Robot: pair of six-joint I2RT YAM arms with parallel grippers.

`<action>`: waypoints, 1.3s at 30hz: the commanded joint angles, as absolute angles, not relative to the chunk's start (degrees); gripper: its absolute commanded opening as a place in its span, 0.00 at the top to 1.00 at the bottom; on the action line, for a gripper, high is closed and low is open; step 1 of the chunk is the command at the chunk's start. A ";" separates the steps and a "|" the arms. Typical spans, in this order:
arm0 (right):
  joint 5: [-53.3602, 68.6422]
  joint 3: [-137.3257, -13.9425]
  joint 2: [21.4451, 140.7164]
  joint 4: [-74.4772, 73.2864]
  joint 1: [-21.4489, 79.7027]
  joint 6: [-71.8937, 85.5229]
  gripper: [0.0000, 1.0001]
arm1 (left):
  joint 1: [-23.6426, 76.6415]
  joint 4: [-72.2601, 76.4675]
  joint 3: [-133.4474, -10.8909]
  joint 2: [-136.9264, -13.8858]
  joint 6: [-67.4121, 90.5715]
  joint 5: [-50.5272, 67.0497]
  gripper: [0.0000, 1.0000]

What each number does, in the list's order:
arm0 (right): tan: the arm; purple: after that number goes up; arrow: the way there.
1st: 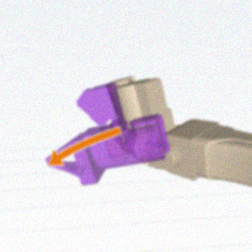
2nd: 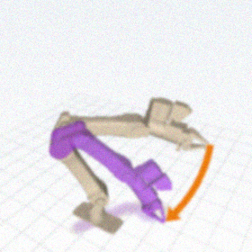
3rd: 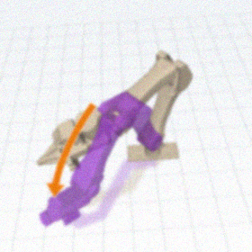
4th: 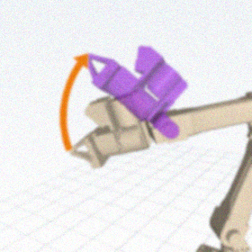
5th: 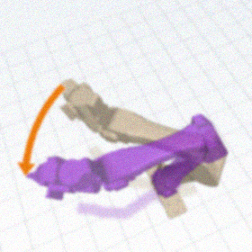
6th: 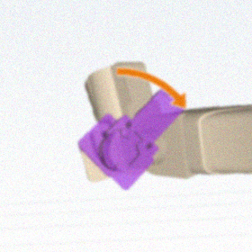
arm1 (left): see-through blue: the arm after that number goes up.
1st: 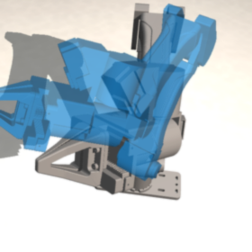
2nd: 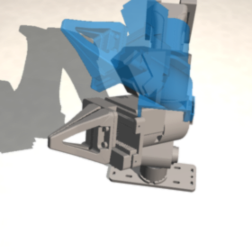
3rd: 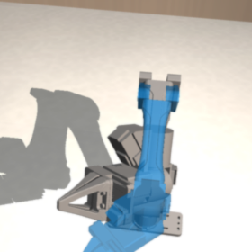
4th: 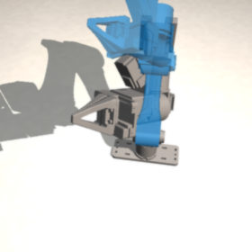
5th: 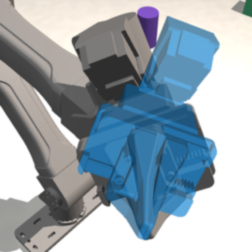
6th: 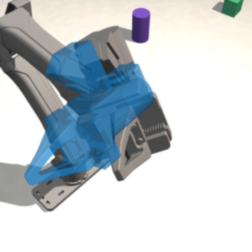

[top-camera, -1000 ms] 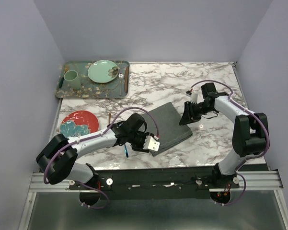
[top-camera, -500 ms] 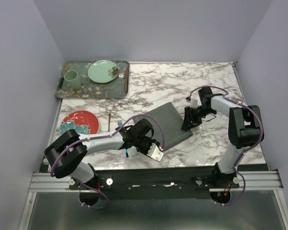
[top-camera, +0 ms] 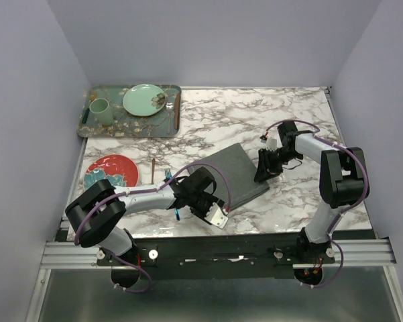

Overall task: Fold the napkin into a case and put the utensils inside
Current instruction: Pick up the top corner of the square folded napkin from the center of the board, then fold the top corner of the square-folded napkin at the center of the board.

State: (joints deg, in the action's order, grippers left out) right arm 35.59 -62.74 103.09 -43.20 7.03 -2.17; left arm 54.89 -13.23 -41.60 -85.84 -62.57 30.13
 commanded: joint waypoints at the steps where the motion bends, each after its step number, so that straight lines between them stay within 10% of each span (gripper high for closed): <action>1: 34.45 -63.72 103.89 -43.95 6.85 -2.64 0.63 | 55.20 -15.21 -43.33 -86.31 -64.16 31.38 0.48; 20: 34.98 -63.63 103.45 -43.77 6.85 -2.99 0.63 | 50.63 -16.26 -50.53 -88.50 -61.70 32.00 0.59; 33: 35.24 -64.33 102.22 -44.03 6.86 -4.92 0.62 | 47.73 -20.74 -58.79 -94.74 -57.13 33.05 0.98; 39: 35.77 -67.14 100.55 -44.39 6.86 -6.85 0.61 | 45.27 -21.53 -66.43 -99.31 -56.34 30.41 1.00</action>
State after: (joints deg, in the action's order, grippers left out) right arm 35.59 -63.81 103.07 -43.64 7.03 -4.49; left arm 46.96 -20.53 -60.60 -95.88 -57.58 30.76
